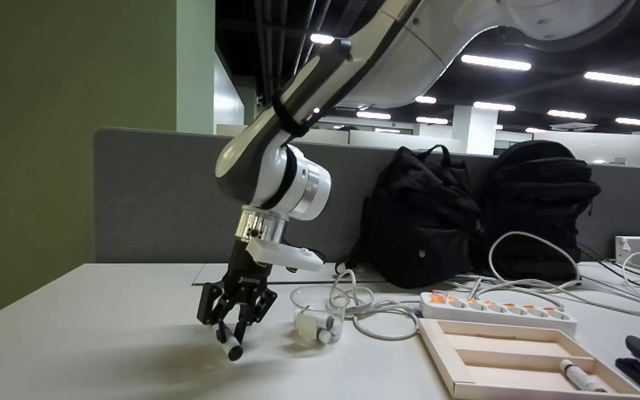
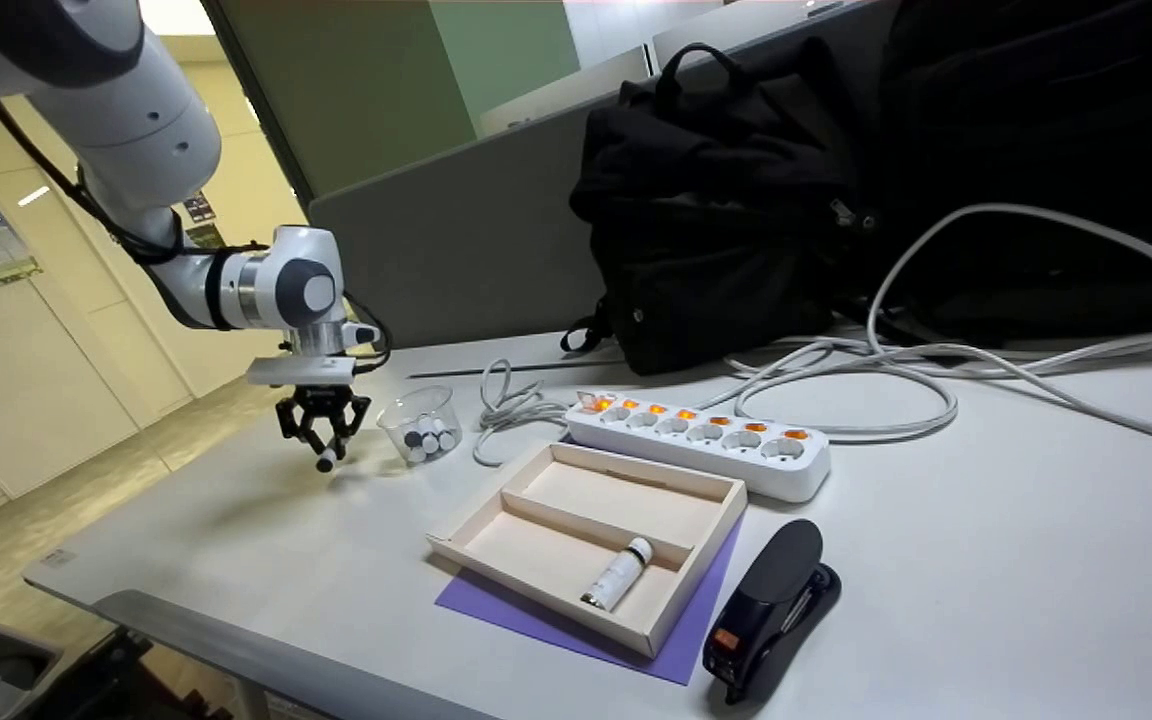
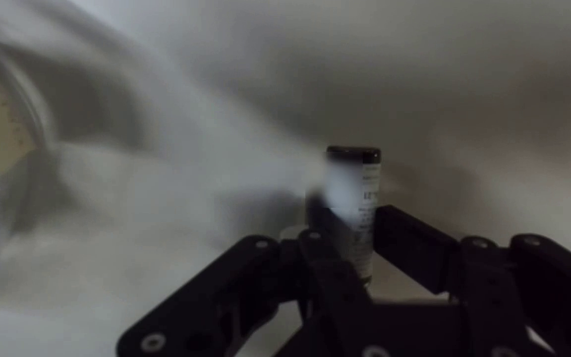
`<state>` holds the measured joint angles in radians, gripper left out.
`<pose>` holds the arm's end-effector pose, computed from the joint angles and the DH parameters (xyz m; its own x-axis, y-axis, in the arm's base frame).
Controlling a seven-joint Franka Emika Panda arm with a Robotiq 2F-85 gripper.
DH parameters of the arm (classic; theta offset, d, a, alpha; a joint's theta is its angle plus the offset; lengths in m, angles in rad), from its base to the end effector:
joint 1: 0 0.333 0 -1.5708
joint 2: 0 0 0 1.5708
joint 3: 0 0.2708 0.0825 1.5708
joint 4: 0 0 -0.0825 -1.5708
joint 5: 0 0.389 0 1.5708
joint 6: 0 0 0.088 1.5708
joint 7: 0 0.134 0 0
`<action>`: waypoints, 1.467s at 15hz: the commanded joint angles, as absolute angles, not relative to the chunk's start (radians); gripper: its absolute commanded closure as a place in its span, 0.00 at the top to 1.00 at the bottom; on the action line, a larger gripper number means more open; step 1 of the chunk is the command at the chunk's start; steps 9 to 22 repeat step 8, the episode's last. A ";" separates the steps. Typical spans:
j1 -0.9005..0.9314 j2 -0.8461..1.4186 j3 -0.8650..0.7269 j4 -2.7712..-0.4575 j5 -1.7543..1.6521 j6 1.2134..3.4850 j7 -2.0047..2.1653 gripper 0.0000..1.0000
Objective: Pick up one small bottle from the plastic container and put it on the table.
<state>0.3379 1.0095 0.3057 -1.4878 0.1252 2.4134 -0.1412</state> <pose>0.5346 0.3896 0.0303 0.8444 0.5342 -0.0405 0.4919 -0.8030 -0.3364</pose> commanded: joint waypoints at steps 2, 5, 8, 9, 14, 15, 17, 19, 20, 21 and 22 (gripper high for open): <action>0.359 1.020 0.293 -1.412 0.120 2.380 -0.061 0.62; 0.359 0.964 0.290 -1.444 0.121 2.382 -0.037 0.83; 0.348 0.994 0.306 -1.424 0.121 2.397 -0.084 0.78; 0.348 0.994 0.306 -1.424 0.121 2.397 -0.084 0.78; 0.348 0.994 0.306 -1.424 0.121 2.397 -0.084 0.78; 0.348 0.994 0.306 -1.424 0.121 2.397 -0.084 0.78; 0.348 0.994 0.306 -1.424 0.121 2.397 -0.084 0.78; 0.348 0.994 0.306 -1.424 0.121 2.397 -0.084 0.78; 0.348 0.994 0.306 -1.424 0.121 2.397 -0.084 0.78; 0.348 0.994 0.306 -1.424 0.121 2.397 -0.084 0.78; 0.348 0.994 0.306 -1.424 0.121 2.397 -0.084 0.78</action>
